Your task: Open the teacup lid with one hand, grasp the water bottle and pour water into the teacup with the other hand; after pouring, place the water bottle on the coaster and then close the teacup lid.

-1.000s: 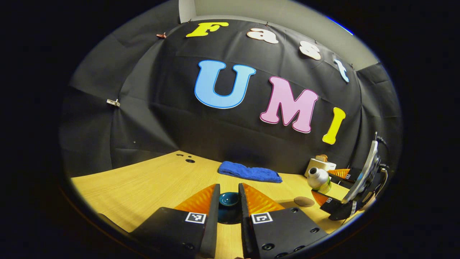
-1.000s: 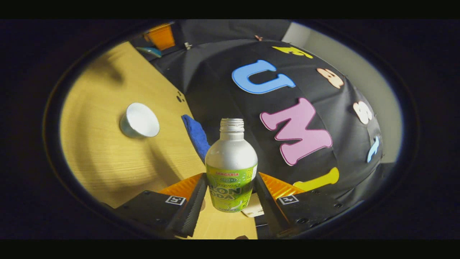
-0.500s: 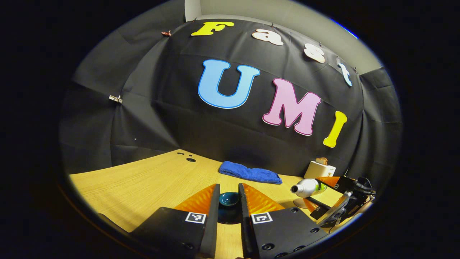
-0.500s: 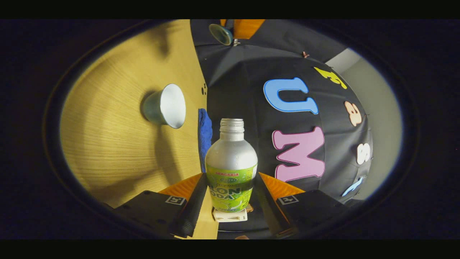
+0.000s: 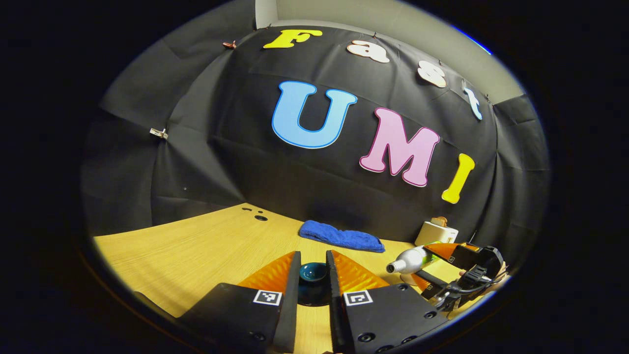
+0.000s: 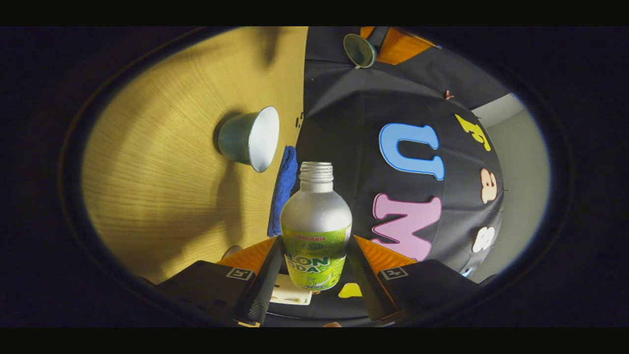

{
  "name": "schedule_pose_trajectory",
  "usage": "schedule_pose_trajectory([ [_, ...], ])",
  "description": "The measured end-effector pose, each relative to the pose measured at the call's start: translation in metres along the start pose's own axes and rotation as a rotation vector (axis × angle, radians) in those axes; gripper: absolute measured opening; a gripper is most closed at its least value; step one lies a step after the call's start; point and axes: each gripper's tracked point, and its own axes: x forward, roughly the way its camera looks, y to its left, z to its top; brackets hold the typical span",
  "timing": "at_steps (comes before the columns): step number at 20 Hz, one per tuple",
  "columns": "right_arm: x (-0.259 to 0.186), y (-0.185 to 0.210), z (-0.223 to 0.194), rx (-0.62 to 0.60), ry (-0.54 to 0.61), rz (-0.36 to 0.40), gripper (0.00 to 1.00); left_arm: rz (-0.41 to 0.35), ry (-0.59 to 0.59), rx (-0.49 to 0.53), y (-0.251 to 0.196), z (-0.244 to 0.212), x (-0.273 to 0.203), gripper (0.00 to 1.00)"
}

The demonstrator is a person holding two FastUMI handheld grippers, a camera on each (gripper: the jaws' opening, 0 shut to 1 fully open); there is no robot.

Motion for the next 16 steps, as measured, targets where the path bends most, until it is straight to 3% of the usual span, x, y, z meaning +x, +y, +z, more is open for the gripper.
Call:
schedule_pose_trajectory([
  [2, 0.0022, 0.0002, -0.0016, -0.022, 0.003, 0.001, 0.74, 0.002, 0.0, 0.003, -0.0001, -0.0004, 0.0011, 0.31],
  [3, 0.0018, 0.0013, -0.0021, -0.032, 0.004, 0.001, 0.77, 0.002, 0.001, 0.002, 0.0, -0.0008, 0.0008, 0.31],
  [13, 0.0048, 0.0013, -0.0032, -0.108, 0.004, -0.003, 0.77, -0.003, 0.01, -0.004, -0.0009, -0.0036, 0.0038, 0.31],
  [14, 0.0048, 0.0018, -0.0024, -0.123, 0.002, -0.007, 0.74, -0.003, 0.01, -0.004, -0.0008, -0.0038, 0.0048, 0.31],
  [16, 0.0048, 0.0046, -0.0027, -0.14, -0.002, -0.005, 0.77, -0.002, 0.01, -0.005, 0.0003, -0.003, 0.0027, 0.31],
])
